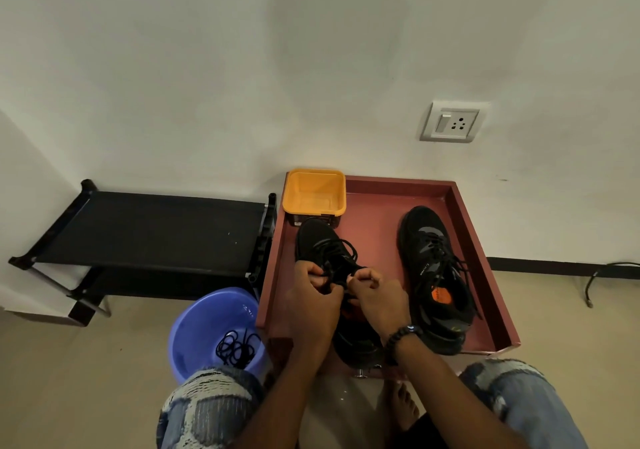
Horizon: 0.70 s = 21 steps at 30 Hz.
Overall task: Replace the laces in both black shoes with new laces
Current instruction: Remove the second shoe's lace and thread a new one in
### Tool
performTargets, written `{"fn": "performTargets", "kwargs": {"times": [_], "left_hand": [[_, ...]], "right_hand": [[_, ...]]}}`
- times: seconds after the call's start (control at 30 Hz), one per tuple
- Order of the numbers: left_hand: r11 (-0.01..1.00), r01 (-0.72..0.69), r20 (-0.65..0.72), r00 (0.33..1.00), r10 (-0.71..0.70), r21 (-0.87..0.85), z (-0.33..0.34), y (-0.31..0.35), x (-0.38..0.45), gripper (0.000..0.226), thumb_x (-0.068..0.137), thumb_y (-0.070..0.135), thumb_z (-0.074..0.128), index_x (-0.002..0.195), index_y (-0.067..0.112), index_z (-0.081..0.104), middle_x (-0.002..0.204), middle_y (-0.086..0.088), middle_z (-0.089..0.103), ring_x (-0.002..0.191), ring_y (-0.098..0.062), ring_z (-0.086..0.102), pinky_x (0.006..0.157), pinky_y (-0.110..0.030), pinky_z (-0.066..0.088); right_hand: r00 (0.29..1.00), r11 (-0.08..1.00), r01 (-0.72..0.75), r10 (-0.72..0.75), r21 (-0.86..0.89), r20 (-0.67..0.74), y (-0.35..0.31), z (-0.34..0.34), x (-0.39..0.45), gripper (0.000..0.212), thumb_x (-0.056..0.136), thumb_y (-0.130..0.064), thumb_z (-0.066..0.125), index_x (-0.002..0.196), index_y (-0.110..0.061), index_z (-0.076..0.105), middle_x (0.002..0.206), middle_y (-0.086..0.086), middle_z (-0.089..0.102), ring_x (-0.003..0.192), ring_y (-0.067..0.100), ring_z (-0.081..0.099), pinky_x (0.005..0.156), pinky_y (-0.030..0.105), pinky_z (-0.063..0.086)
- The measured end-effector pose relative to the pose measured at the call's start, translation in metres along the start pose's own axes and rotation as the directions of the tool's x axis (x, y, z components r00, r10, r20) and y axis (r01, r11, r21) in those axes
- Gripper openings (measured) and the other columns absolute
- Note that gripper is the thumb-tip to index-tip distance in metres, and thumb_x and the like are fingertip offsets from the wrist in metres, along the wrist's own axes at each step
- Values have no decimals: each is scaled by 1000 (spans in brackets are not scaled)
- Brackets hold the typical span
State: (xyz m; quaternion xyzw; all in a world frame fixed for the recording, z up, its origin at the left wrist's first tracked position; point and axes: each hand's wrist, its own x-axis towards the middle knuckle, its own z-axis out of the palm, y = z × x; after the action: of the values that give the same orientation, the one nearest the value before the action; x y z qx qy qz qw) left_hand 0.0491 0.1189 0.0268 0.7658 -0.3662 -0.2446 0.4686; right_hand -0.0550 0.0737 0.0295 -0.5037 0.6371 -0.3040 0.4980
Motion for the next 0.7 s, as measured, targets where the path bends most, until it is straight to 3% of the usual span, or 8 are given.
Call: {"fn": "performTargets", "kwargs": {"times": [0.13,0.33,0.57,0.7], "left_hand": [[997,67,-42,997,-69,-35,1,3,-1,35,74,15,80,93,25,53,81,9,64,74,1,59,58,-13,36],[987,101,-4,995,-102,-122,-2,-4,5,35,75,10,81,94,22,54,85,8,65,79,-2,63,66,-19,49],[967,145,69,989,-133,-211,-6,-11,9,33,79,10,80,100,20,55,89,4,69,84,-5,67,78,-28,57],[944,185,95,982,-165,-275,-8,-11,8,32,81,4,77,101,16,54,91,1,69,85,-5,67,79,-26,56]], "right_hand": [[1000,999,30,-30,-17,-10,3,1,1,2,87,-24,74,85,-24,72,73,-8,74,73,10,73,74,42,62],[999,999,0,1,33,-45,-2,9,3,4,84,-23,76,83,-23,72,71,-6,74,70,12,73,71,38,62],[998,996,-65,64,61,17,-2,17,5,4,83,-25,76,80,-25,73,76,-5,75,71,11,73,76,41,61],[998,998,-38,36,51,42,-1,19,6,8,77,-30,80,74,-36,75,81,-8,75,84,15,72,82,42,60]]}}
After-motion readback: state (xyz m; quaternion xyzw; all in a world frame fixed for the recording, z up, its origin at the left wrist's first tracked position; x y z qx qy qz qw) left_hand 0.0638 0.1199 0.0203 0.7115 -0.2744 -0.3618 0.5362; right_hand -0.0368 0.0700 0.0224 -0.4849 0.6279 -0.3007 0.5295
